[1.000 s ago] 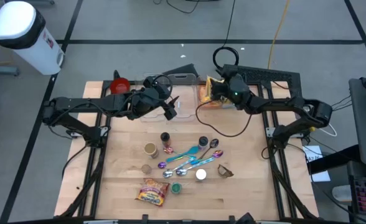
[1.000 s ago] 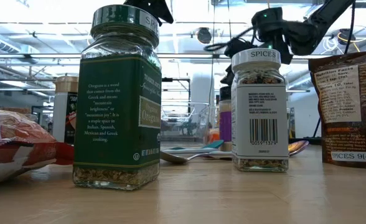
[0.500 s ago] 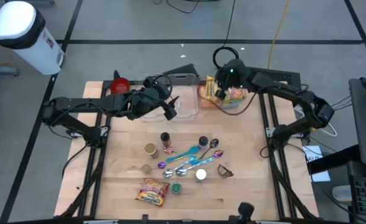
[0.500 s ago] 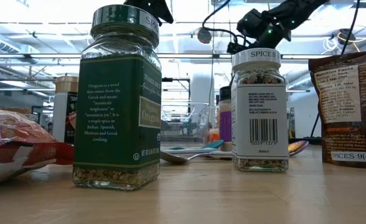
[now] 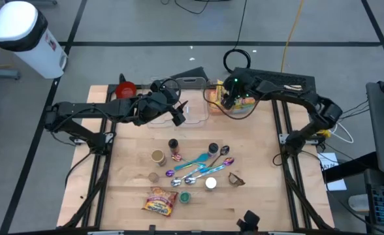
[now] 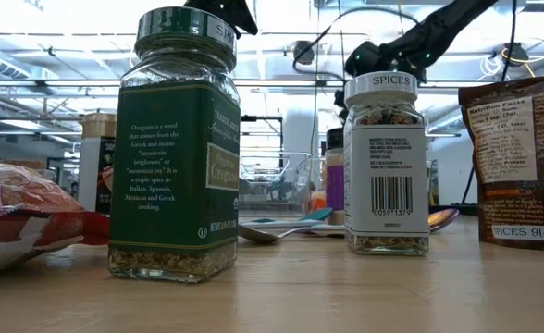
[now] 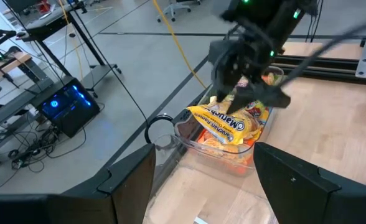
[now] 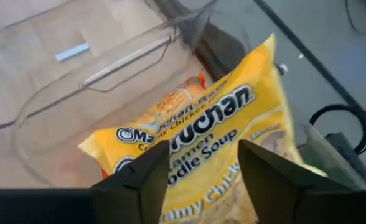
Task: Pick & Place Food Item
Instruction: Put the yellow noodle pack into the right transparent bin
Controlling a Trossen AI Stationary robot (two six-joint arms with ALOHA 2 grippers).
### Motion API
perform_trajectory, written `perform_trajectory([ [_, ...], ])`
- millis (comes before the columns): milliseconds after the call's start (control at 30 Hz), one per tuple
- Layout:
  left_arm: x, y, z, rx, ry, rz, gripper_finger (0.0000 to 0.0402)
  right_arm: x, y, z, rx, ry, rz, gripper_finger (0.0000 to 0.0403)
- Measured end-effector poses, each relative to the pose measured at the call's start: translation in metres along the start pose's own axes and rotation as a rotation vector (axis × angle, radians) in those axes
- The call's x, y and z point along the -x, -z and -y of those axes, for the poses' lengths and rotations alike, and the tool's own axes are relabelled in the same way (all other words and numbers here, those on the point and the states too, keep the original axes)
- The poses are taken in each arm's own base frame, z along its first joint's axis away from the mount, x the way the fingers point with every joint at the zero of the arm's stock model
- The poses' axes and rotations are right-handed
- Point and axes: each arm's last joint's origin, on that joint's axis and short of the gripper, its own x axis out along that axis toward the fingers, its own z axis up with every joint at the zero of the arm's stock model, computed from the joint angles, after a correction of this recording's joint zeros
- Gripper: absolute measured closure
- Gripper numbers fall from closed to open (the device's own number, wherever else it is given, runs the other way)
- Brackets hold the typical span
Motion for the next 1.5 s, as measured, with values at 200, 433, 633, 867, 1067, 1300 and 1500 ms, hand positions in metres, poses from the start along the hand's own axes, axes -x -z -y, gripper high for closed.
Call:
perform_trajectory([
  [200,0.0,0.0,0.0,0.0,0.0,-0.001,0.0121,-0.012,0.001,0.0,-0.061,0.003,0.003,0.0208],
  [433,0.0,0.0,0.0,0.001,0.0,-0.001,0.0121,-0.016,0.004,0.002,-0.08,0.004,-0.017,0.0299],
  [633,0.0,0.0,0.0,0.002,0.0,-0.001,0.0121,-0.025,0.007,0.003,-0.056,0.003,-0.031,0.0391],
  [867,0.0,0.0,0.0,0.003,0.0,-0.001,0.0121,-0.025,0.005,-0.003,-0.006,-0.007,-0.021,0.0401],
  [1067,0.0,0.0,0.0,0.003,0.0,-0.001,0.0121,-0.019,-0.002,-0.016,0.033,-0.031,0.025,0.0402],
  [1300,0.0,0.0,0.0,0.004,0.0,0.0,0.0121,-0.017,-0.007,-0.026,0.05,-0.051,0.063,0.0402],
  [1500,0.0,0.0,0.0,0.006,0.0,0.001,0.0121,-0.022,-0.004,-0.026,0.046,-0.051,0.048,0.0402],
])
